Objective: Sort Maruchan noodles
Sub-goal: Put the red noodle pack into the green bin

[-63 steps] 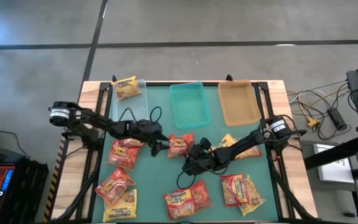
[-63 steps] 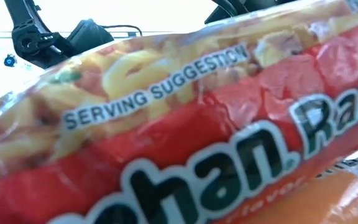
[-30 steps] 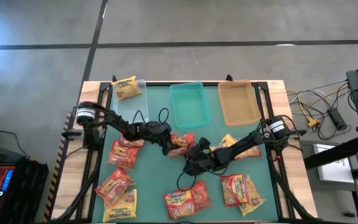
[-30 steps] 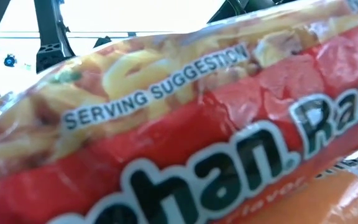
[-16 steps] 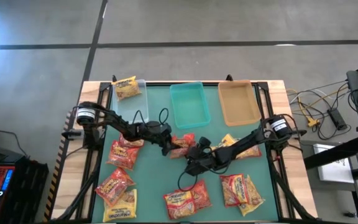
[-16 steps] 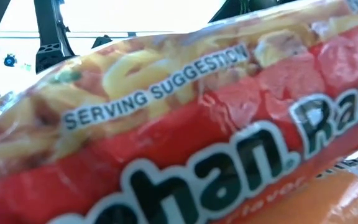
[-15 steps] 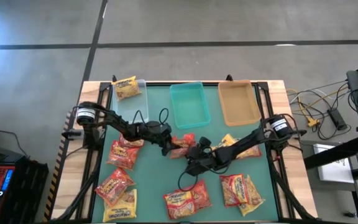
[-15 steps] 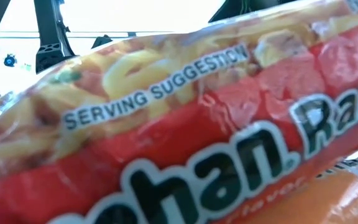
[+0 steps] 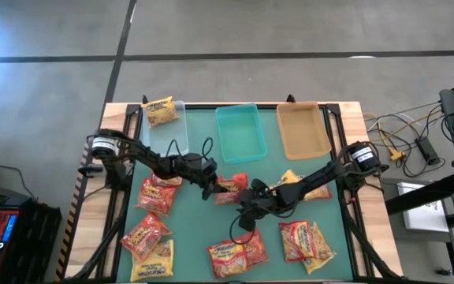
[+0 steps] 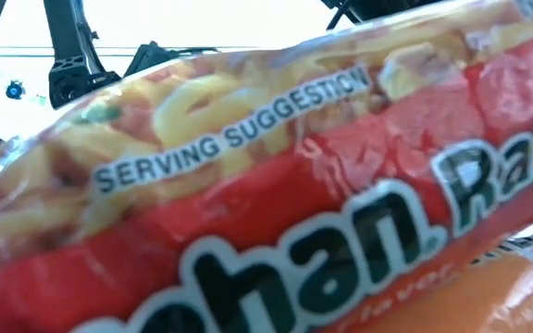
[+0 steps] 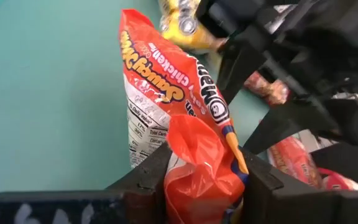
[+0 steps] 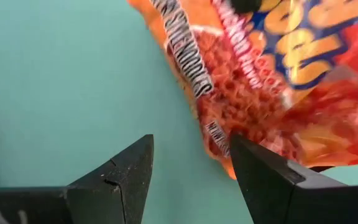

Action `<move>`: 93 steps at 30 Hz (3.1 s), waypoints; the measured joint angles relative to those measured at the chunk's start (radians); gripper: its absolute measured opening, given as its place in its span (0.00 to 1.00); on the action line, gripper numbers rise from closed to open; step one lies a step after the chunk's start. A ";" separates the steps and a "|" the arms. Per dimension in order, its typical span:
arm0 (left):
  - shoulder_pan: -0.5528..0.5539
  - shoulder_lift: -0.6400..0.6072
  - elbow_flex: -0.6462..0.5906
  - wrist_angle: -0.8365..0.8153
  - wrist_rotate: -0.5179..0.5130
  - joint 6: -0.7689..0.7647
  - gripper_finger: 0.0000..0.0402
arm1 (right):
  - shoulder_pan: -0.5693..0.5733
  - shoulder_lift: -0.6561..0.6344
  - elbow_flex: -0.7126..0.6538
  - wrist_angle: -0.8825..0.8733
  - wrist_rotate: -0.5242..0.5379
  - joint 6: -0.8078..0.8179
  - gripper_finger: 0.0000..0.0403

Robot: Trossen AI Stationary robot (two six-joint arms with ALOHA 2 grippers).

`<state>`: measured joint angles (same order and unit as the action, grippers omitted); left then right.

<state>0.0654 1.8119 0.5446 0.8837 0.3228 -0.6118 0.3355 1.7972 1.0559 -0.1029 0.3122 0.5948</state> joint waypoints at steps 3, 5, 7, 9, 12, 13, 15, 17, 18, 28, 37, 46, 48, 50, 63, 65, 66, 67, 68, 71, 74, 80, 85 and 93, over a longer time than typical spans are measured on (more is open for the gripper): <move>0.003 -0.033 0.000 -0.015 -0.007 0.020 0.27 | 0.000 -0.001 0.001 -0.014 -0.007 0.009 0.50; 0.003 -0.057 0.000 -0.026 -0.010 0.031 0.26 | 0.001 -0.002 0.001 -0.023 -0.025 0.021 0.50; 0.003 -0.082 0.000 -0.056 -0.010 0.059 0.26 | 0.002 -0.008 0.001 -0.023 -0.065 0.039 0.50; 0.005 -0.100 0.003 -0.066 -0.017 0.077 0.25 | 0.003 -0.015 0.001 -0.024 -0.119 0.049 0.50; 0.010 -0.113 0.003 -0.076 -0.022 0.104 0.26 | 0.008 -0.038 0.001 -0.024 -0.170 0.063 0.50; 0.015 -0.118 0.004 -0.082 -0.025 0.118 0.26 | 0.011 -0.047 0.001 -0.024 -0.175 0.063 0.50; 0.026 -0.130 0.016 -0.078 -0.025 0.141 0.26 | 0.015 -0.066 0.002 -0.020 -0.186 0.063 0.50; 0.044 -0.143 0.025 -0.073 -0.025 0.183 0.26 | 0.018 -0.089 0.001 -0.024 -0.186 0.062 0.50; 0.054 -0.147 0.031 -0.073 -0.026 0.206 0.26 | 0.018 -0.102 0.001 -0.020 -0.185 0.063 0.50; 0.214 -0.159 0.155 -0.143 -0.025 0.376 0.26 | 0.018 -0.187 0.002 -0.022 -0.144 0.076 0.50; 0.425 -0.133 0.281 -0.268 -0.094 0.574 0.26 | 0.018 -0.203 0.002 -0.066 -0.122 0.032 0.50; 0.556 -0.040 0.280 -0.241 -0.088 0.703 0.26 | 0.012 -0.199 0.002 -0.201 0.052 -0.013 0.50; 0.569 -0.008 0.280 -0.229 -0.084 0.715 0.26 | 0.006 -0.199 0.002 -0.204 0.088 -0.013 0.50; 0.579 0.023 0.280 -0.201 -0.071 0.733 0.26 | -0.003 -0.199 0.002 -0.212 0.122 -0.014 0.50; 0.587 0.122 0.316 -0.081 -0.070 0.753 0.27 | -0.066 -0.198 0.002 -0.207 0.140 -0.012 0.50; 0.587 0.143 0.333 -0.095 -0.070 0.741 0.27 | -0.072 -0.198 0.002 -0.207 0.140 -0.012 0.50; 0.587 0.153 0.343 -0.097 -0.072 0.733 0.27 | -0.075 -0.198 0.002 -0.207 0.140 -0.012 0.50; 0.587 0.159 0.351 -0.109 -0.076 0.726 0.27 | -0.075 -0.198 0.002 -0.207 0.139 -0.012 0.50; 0.587 0.159 0.358 -0.131 -0.077 0.723 0.27 | -0.075 -0.198 0.002 -0.208 0.138 -0.012 0.50; 0.588 0.157 0.377 -0.158 -0.077 0.720 0.28 | -0.074 -0.198 0.002 -0.210 0.135 -0.011 0.50; 0.593 0.155 0.384 -0.178 -0.078 0.706 0.28 | -0.074 -0.198 0.002 -0.213 0.133 0.001 0.50; 0.618 0.155 0.392 -0.184 -0.078 0.641 0.30 | -0.074 -0.197 0.002 -0.232 0.133 0.007 0.50; 0.645 0.155 0.395 -0.177 -0.079 0.574 0.37 | -0.074 -0.197 0.002 -0.262 0.132 0.016 0.50; 0.658 0.154 0.395 -0.173 -0.080 0.541 0.50 | -0.074 -0.198 0.003 -0.271 0.126 0.041 0.50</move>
<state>0.7231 1.9656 0.9394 0.7109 0.2426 -0.0712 0.2611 1.5989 1.0587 -0.3742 0.4387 0.6357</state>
